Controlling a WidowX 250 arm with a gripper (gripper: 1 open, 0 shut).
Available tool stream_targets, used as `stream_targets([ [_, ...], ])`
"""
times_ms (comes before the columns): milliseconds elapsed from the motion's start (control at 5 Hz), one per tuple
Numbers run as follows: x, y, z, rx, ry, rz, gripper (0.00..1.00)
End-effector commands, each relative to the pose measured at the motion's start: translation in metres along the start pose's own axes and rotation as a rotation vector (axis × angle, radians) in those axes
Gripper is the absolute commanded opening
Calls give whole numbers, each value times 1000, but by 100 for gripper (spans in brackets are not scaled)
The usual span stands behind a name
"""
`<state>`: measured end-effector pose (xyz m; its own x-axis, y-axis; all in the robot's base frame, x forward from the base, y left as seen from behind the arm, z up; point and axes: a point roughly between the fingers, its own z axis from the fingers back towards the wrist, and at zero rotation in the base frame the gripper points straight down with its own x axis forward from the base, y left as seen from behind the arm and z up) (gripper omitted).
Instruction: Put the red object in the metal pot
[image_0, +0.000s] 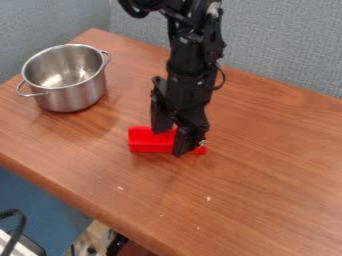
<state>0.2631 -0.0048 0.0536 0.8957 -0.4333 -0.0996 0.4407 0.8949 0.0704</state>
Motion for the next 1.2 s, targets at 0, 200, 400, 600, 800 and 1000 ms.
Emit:
stream_targets([
  [0,1,2,3,11,-16,-10,100],
  [200,1,1,2,8,-20,-13,100],
  [400,1,1,0,5,-27,-18,100],
  [600,2,3,-3,8,-28,-12,100],
  [800,2,4,-5,12,-30,-6,0],
  [1000,3,6,-7,11,-35,-3,0],
])
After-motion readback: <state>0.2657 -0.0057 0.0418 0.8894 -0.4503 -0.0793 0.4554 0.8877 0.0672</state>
